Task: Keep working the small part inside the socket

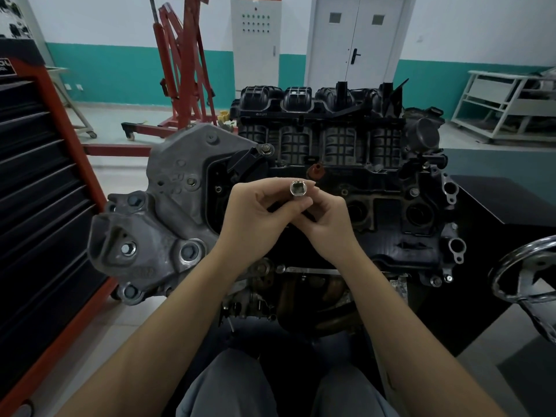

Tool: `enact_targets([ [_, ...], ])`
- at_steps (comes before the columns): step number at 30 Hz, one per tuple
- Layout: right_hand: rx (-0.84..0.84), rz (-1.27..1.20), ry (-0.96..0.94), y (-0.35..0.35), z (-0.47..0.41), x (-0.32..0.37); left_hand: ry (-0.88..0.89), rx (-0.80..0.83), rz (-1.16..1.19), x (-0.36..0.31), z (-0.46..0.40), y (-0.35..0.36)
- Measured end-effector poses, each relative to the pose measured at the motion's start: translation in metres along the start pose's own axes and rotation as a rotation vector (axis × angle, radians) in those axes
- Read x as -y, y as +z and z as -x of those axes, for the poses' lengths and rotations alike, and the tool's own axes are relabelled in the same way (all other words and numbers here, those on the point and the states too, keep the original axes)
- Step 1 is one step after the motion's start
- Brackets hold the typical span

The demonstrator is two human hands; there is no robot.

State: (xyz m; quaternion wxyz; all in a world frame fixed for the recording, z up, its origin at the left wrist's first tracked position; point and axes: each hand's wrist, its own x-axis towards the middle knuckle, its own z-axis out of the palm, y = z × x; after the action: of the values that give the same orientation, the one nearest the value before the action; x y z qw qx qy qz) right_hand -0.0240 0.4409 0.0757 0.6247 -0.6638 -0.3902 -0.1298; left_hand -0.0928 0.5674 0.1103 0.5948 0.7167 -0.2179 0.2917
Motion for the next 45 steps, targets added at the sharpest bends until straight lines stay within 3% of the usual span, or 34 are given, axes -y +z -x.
enact_targets([
  [3, 0.016, 0.015, 0.006, -0.0015, -0.0001, -0.0013, -0.021, 0.056, 0.046, 0.0007, 0.0016, -0.0016],
  [10, -0.041, -0.008, 0.002, -0.0002, -0.0015, -0.0034, 0.012, -0.033, -0.079, -0.0048, -0.0009, 0.0013],
  [15, -0.011, 0.036, 0.023, 0.0015, -0.0006, -0.0012, -0.035, 0.064, -0.034, -0.0069, -0.0007, 0.0009],
  [20, -0.062, 0.023, 0.026, 0.001, -0.0024, -0.005, -0.004, -0.01, -0.129, -0.0071, -0.0011, 0.0008],
  [27, -0.015, 0.009, 0.025, -0.0013, -0.0026, -0.001, -0.062, 0.083, 0.073, -0.0056, -0.0014, -0.0038],
  [32, -0.09, -0.005, 0.027, -0.0016, -0.0005, -0.0023, 0.005, -0.014, -0.079, -0.0042, -0.0001, 0.001],
  [39, -0.033, -0.027, 0.033, 0.0003, 0.0003, -0.0005, -0.047, 0.055, 0.051, -0.0045, -0.001, 0.0012],
  [45, -0.074, -0.013, 0.031, 0.0011, -0.0026, -0.0015, 0.007, -0.05, -0.093, -0.0047, -0.0022, 0.0029],
])
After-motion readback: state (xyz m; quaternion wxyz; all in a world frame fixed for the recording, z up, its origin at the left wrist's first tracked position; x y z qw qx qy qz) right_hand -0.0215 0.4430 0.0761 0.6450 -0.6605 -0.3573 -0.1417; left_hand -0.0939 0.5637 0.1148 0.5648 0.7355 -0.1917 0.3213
